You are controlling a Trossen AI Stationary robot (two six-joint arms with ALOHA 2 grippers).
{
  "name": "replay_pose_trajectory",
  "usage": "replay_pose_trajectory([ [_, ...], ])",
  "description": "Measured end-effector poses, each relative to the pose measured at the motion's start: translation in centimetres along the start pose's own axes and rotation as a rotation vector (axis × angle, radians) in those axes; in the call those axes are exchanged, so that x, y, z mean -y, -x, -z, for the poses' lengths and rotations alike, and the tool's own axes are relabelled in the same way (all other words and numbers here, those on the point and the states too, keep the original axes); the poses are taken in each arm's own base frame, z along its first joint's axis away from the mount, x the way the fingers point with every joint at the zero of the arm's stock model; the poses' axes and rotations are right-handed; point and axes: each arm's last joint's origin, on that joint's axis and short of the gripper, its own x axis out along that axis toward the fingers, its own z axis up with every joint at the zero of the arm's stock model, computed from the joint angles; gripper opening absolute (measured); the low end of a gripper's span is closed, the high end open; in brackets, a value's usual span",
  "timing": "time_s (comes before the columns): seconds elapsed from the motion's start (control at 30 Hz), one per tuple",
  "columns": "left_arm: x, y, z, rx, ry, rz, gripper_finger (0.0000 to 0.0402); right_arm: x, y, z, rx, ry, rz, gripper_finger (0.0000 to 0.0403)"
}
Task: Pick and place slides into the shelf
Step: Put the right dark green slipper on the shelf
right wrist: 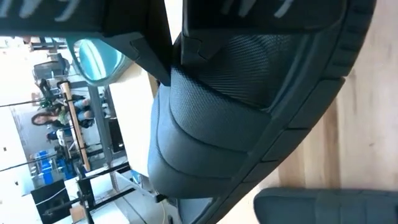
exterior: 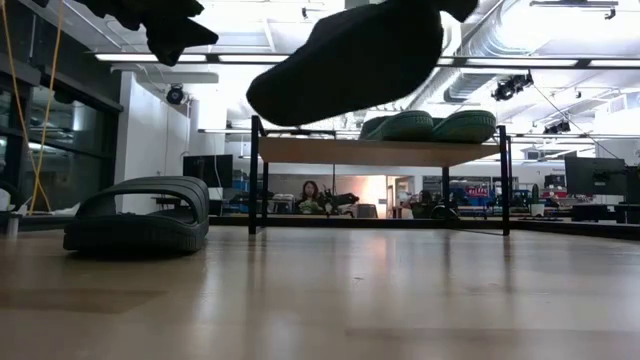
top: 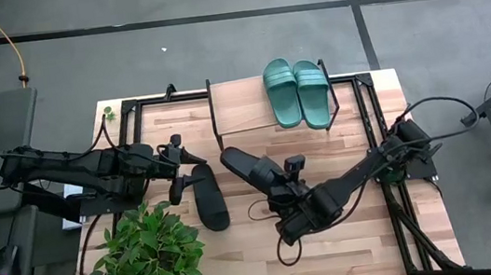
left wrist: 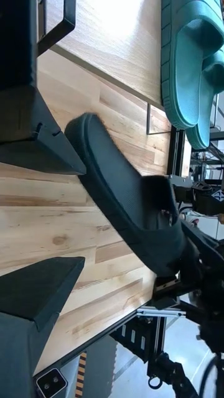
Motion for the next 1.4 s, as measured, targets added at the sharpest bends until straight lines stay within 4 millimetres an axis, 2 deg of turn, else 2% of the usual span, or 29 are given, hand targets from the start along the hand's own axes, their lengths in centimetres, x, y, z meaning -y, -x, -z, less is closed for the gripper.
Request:
replay_pose_trajectory([
  [0.17,0.0,0.0,0.0,0.0,0.0,-0.012,0.0209,1.2,0.1,-1.0,0.019,0.021,0.03,0.0],
  [0.37,0.0,0.0,0.0,-0.003,-0.001,-0.015,0.0209,3.0,-0.5,-1.9,0.032,-0.049,0.124,0.0],
  [0.83,-0.1,0.0,0.0,-0.002,-0.001,-0.027,0.0209,6.0,-4.7,-1.9,-0.067,-0.089,0.229,0.0],
  [1.03,-0.1,0.0,0.1,-0.004,-0.001,-0.027,0.0209,6.8,-5.9,-1.8,-0.096,-0.092,0.246,0.0],
  [1.27,-0.1,0.0,0.1,-0.004,-0.001,-0.027,0.0209,7.7,-7.2,-2.6,-0.083,-0.098,0.265,0.0],
  [1.4,-0.1,0.0,0.1,-0.004,-0.001,-0.027,0.0209,8.4,-7.9,-2.8,-0.087,-0.122,0.349,0.0],
])
